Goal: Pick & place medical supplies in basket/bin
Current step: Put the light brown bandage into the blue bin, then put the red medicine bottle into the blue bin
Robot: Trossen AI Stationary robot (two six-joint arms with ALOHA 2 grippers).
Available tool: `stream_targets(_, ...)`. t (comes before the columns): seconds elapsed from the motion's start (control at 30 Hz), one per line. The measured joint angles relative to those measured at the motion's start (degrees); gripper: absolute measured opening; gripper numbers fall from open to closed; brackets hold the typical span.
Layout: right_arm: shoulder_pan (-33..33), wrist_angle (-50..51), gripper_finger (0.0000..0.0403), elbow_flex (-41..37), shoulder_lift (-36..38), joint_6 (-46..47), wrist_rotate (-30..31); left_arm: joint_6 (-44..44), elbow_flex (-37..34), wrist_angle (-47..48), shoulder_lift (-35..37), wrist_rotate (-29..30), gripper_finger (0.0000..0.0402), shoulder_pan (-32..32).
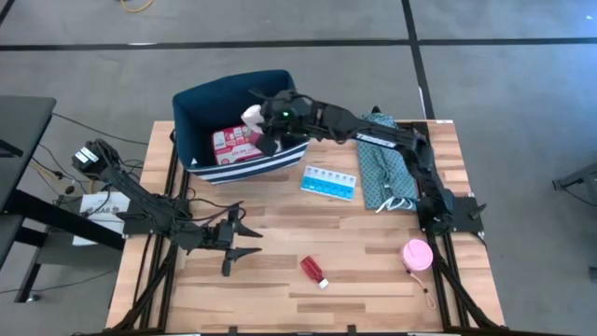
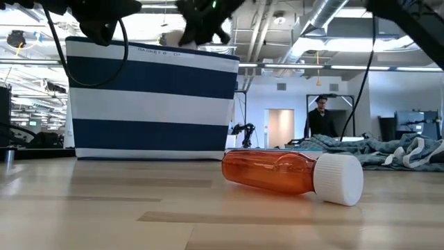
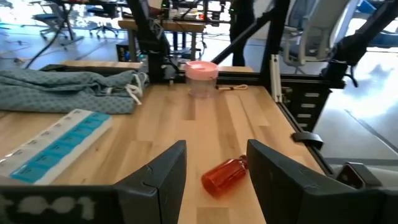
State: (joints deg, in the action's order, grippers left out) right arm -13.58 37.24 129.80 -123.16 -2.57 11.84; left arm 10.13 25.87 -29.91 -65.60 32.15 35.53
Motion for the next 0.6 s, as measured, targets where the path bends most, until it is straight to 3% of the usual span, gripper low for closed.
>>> stream_targets(0.2,-0.46,-1.41,0.0152,0.0,-5.15,-6.63,-0.33,0.02,0.0,0.02,0.0,-1.77,0.0157,0.0)
stream_targets(0.4,-0.14,-9.68,0.022,0.04,-5.46,-9.92,0.28,0.02,0.0,0.65,0.0,-1.7,0.0157,-0.05)
stream_targets(0.6,0.13,-9.35,0.0244,4.96,-5.4,-9.94,0.27,-1.92,0.0,0.59,0.0,-1.63,0.0157,-0.44)
